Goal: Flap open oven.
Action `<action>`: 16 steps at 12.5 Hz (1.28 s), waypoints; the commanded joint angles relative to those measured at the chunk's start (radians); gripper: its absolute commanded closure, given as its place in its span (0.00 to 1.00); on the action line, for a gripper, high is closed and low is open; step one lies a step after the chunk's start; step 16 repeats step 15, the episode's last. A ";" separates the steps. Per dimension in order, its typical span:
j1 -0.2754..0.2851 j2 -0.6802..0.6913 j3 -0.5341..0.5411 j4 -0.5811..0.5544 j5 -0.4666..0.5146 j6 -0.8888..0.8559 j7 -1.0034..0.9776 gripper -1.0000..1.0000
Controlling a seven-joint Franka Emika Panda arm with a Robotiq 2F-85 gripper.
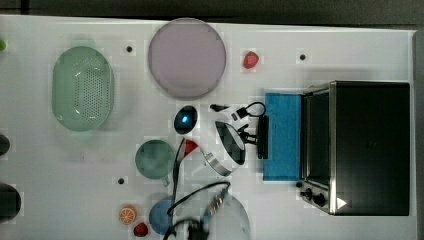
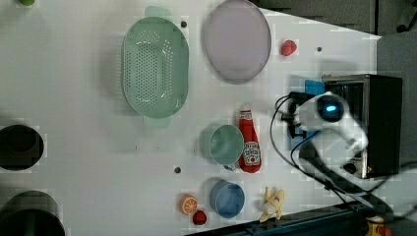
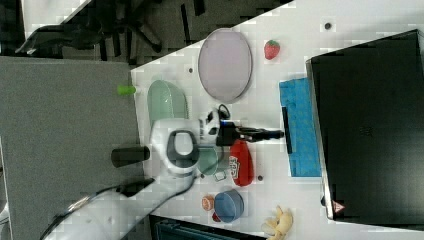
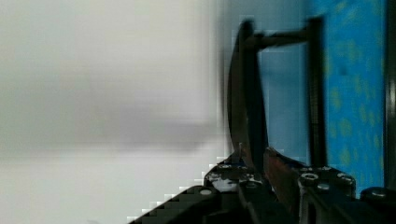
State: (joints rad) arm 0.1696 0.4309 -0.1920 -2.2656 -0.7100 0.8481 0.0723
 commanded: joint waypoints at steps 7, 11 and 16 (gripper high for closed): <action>-0.013 -0.601 -0.039 0.106 0.533 -0.339 0.050 0.83; -0.013 -0.705 -0.036 0.270 0.613 -0.659 0.054 0.83; -0.008 -0.713 -0.013 0.336 0.617 -0.707 0.054 0.83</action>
